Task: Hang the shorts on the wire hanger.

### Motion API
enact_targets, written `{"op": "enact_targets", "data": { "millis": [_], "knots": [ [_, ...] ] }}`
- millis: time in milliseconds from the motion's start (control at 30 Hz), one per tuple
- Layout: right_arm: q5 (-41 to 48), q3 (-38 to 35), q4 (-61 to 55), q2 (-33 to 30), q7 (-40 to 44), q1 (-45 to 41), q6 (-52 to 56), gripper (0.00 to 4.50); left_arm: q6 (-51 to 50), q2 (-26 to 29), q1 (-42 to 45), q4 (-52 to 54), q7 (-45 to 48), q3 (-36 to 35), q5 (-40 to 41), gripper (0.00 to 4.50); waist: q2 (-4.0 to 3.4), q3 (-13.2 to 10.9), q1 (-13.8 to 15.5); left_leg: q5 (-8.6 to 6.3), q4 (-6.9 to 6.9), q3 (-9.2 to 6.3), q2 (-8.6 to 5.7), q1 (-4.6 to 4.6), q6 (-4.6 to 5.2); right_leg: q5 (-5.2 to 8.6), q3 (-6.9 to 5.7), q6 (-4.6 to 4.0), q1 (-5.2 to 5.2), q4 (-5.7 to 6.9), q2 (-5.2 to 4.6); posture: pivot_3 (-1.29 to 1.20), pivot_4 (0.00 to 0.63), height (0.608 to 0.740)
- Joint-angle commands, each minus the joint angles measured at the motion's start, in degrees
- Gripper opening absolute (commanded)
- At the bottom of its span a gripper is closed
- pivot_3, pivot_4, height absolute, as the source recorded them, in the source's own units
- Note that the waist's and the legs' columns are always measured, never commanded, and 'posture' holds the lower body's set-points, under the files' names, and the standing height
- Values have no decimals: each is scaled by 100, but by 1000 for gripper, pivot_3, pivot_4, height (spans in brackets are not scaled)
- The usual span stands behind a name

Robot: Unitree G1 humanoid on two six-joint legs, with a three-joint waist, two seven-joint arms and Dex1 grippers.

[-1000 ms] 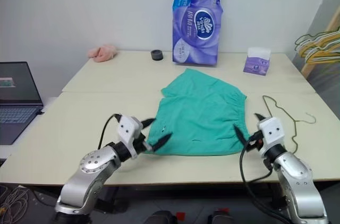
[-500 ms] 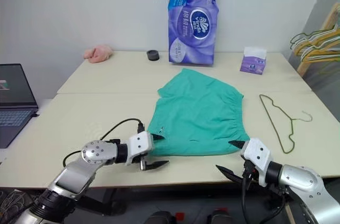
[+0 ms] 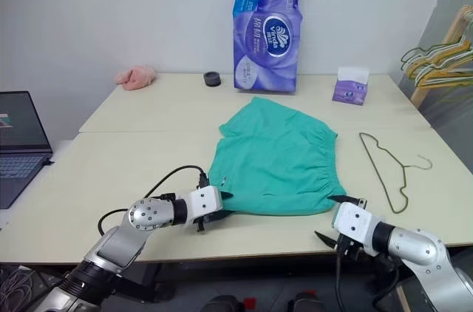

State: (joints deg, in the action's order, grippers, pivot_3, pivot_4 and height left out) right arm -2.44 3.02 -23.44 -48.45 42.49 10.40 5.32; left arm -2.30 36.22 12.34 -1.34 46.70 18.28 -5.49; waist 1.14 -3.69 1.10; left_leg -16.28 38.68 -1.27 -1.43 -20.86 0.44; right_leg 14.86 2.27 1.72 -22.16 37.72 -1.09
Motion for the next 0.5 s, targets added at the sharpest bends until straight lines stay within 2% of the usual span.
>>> {"op": "enact_targets", "data": {
  "millis": [33, 100, 300, 433, 500],
  "knots": [
    [-722, 293, 565, -125, -104, -554, -740, 4500, -49, -20, 211, -41, -32, -287, 112, 624, 0, -10, -3, 0, 0, 0, 0, 0, 0, 0, 0, 0, -1, 2, 0, -7, 44, 740],
    [-1265, 594, 1042, -219, -179, -909, -1236, 4500, -5, -10, 290, -95, 22, -328, 145, 33, -1, -16, -13, 0, 0, 1, 0, -1, 0, -14, 0, 24, -2, 3, 1, -8, 42, 740],
    [-2254, 1336, 2176, 54, -471, -1944, -2104, 4500, -630, -246, 484, 3, 229, -599, 743, 33, 3, -17, -44, -1, 0, 2, 0, -1, -1, -15, 2, 23, -2, 3, 1, 0, 41, 740],
    [-2394, 1540, 2627, 239, -413, -2338, -2275, 3539, -907, -165, 405, 225, 549, -626, 990, 0, 3, -17, -110, -1, 0, 2, 0, 0, -2, -15, 3, 21, -1, 6, 2, 1, 41, 740],
    [-2382, 1553, 2806, 265, -357, -2477, -2338, 2773, -986, -54, 330, 354, 754, -606, 1077, 0, 4, -17, -116, -2, 0, 1, 0, 0, -2, -24, 3, 5, -2, 8, 2, 1, 41, 740]
  ]
}}
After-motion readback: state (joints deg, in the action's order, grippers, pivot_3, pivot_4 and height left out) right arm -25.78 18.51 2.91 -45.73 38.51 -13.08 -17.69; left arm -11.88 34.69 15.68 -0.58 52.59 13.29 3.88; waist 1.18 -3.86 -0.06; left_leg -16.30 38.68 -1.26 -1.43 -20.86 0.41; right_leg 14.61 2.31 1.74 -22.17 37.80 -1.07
